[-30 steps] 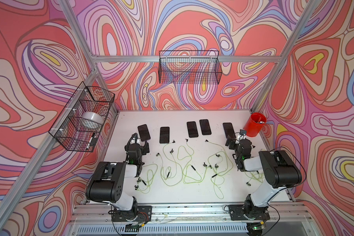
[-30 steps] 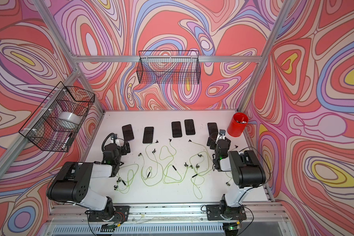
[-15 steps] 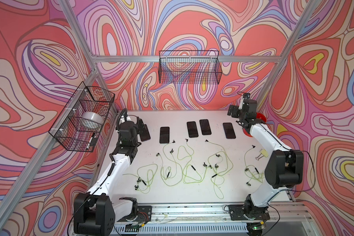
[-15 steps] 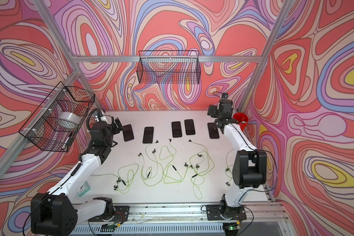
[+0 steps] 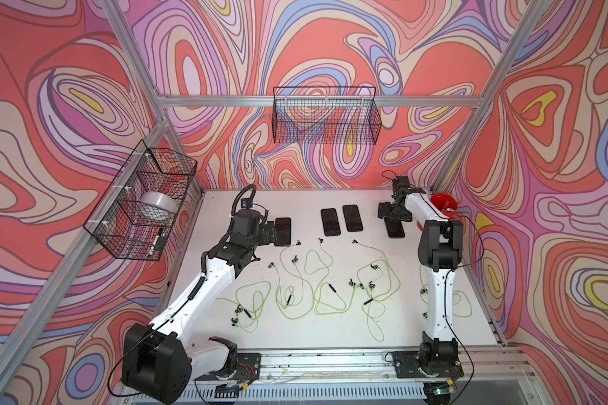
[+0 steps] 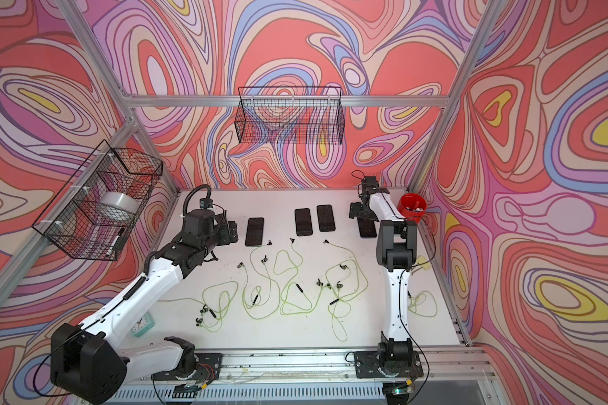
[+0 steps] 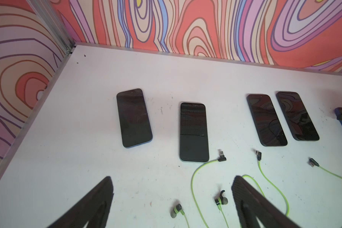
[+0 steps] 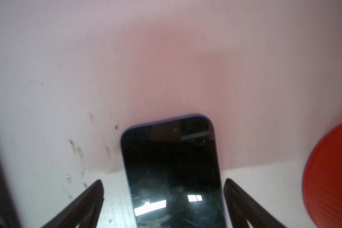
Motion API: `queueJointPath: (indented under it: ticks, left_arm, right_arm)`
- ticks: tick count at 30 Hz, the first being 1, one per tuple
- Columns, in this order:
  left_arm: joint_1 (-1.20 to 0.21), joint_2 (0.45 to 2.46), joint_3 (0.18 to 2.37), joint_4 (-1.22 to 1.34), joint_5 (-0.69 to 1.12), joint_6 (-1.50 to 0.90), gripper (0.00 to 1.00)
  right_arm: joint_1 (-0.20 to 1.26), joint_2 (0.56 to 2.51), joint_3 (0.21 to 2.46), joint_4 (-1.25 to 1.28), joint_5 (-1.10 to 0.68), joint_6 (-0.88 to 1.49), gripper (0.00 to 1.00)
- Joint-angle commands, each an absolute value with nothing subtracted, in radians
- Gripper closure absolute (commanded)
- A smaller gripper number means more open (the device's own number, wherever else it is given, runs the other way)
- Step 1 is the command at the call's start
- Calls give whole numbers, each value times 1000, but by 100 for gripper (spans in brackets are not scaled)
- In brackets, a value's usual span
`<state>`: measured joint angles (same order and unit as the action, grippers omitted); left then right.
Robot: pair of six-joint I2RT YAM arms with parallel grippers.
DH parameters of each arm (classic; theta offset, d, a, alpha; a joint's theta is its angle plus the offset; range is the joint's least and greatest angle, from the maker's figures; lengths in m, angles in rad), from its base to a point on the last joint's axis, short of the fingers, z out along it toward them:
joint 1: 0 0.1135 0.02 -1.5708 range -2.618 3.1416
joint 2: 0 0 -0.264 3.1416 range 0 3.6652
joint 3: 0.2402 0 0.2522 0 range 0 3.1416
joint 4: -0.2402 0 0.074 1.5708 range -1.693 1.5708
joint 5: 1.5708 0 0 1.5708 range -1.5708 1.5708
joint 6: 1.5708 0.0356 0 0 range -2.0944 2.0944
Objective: Plug wired earphones into phones
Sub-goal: Pick up the phone at the center of the board.
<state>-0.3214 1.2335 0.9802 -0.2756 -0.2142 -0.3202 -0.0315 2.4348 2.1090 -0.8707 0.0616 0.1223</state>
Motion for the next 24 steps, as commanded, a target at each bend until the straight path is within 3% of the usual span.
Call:
queueJointPath:
  ticks: [1, 11, 16, 24]
  left_arm:
    - [-326, 1212, 1001, -322, -193, -344, 5]
    - [-326, 1204, 973, -307, -195, -362, 6]
    - [-326, 1207, 974, -308, -186, -363, 6]
    - [-326, 1213, 968, -304, -186, -370, 6]
  right_arm:
    - [-51, 2458, 2153, -985, 28, 66, 5]
    - [-61, 2492, 2112, -1061, -3, -2, 11]
    - [-62, 2518, 2126, -1086, -23, -6, 32]
    - [-60, 2436, 2078, -1096, 1, 31, 45]
